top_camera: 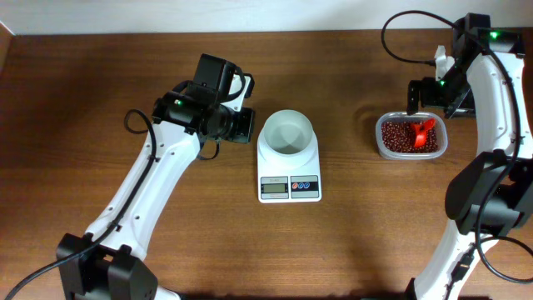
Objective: Scoop item into bowl and weigh 50g on scale
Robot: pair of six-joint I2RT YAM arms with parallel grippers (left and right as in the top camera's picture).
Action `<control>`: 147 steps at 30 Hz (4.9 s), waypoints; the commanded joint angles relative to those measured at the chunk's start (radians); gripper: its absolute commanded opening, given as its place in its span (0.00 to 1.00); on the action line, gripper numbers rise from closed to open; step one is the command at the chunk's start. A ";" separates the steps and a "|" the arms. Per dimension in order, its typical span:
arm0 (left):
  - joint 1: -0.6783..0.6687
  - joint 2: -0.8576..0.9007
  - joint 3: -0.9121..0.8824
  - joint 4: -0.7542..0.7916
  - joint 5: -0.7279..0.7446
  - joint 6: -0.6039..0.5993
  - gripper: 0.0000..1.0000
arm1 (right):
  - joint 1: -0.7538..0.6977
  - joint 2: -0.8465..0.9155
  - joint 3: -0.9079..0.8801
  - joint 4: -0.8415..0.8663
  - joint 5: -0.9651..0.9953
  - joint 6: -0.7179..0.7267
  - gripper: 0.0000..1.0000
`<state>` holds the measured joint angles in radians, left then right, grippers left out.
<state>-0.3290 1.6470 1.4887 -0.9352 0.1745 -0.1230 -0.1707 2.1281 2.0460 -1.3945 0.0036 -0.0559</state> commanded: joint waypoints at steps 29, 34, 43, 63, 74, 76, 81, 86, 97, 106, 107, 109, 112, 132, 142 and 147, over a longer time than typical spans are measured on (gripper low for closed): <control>-0.593 0.198 -0.271 0.184 -0.468 0.438 0.00 | -0.008 0.005 0.019 0.000 0.006 0.003 0.99; -0.609 0.290 -0.299 0.274 -0.560 0.578 0.00 | -0.008 0.005 0.019 0.000 0.006 0.003 0.99; -0.609 0.322 -0.299 0.404 -0.687 0.615 0.00 | -0.008 0.005 0.019 0.000 0.006 0.003 0.99; -0.619 0.393 -0.329 0.396 -0.602 0.637 0.00 | -0.008 0.005 0.019 0.000 0.006 0.003 0.99; -0.600 0.399 -0.329 0.380 -0.639 0.637 0.00 | -0.008 0.005 0.019 0.000 0.006 0.003 0.99; -0.600 0.399 -0.329 0.381 -0.606 0.637 0.00 | -0.008 0.005 0.019 0.000 0.006 0.003 0.99; -0.615 0.399 -0.330 0.365 -0.578 0.637 0.00 | -0.008 0.005 0.019 0.000 0.006 0.003 0.99; -0.618 0.401 -0.330 0.346 -0.529 0.657 0.00 | -0.008 0.005 0.019 0.000 0.006 0.003 0.99; -0.643 0.402 -0.330 0.296 -0.446 0.727 0.00 | -0.008 0.005 0.019 0.000 0.006 0.003 0.99; -0.646 0.402 -0.330 0.252 -0.371 0.776 0.00 | -0.008 0.005 0.019 0.000 0.006 0.003 0.99; -0.646 0.402 -0.330 0.242 -0.363 0.776 0.00 | -0.008 0.005 0.019 0.000 0.006 0.003 0.99; -0.648 0.402 -0.320 0.215 -0.348 0.775 0.00 | -0.008 0.005 0.019 0.000 0.006 0.003 0.99; -0.642 0.363 -0.244 0.121 -0.202 0.774 0.00 | -0.008 0.005 0.019 0.000 0.006 0.003 0.99; -0.265 -0.114 -0.001 0.006 -0.053 0.151 0.00 | -0.008 0.005 0.019 0.000 0.006 0.003 0.99; 0.312 -0.039 -0.002 0.289 -0.051 0.108 0.00 | -0.008 0.005 0.019 0.000 0.006 0.003 0.99; 0.360 -0.006 -0.002 0.261 -0.047 0.107 0.00 | -0.008 0.005 0.019 0.000 0.006 0.003 0.99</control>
<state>0.0261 1.6260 1.4757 -0.6506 0.1169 -0.0051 -0.1707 2.1284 2.0460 -1.3949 0.0036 -0.0555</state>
